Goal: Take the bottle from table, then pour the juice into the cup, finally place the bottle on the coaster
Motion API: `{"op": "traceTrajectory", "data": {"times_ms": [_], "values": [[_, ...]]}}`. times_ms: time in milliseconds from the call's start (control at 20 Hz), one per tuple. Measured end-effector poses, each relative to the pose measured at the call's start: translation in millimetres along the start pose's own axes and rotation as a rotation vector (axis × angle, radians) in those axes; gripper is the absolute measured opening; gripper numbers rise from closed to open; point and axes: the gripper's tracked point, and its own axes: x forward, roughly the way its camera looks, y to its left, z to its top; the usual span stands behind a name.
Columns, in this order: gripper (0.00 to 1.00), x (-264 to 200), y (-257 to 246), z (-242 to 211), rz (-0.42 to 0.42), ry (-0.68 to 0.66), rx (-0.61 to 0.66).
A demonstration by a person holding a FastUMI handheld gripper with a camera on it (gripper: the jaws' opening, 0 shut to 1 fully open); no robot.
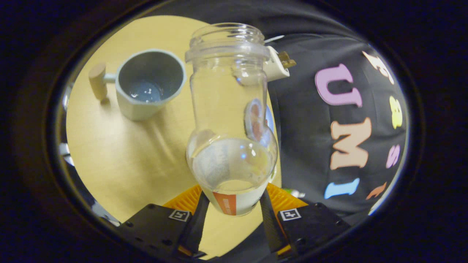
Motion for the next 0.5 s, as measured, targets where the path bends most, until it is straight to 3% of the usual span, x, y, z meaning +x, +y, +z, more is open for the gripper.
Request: {"op": "traceTrajectory", "data": {"times_ms": [500], "values": [[0.74, -15.6, -14.9, 17.5, 0.178, -0.140, 0.434]]}}
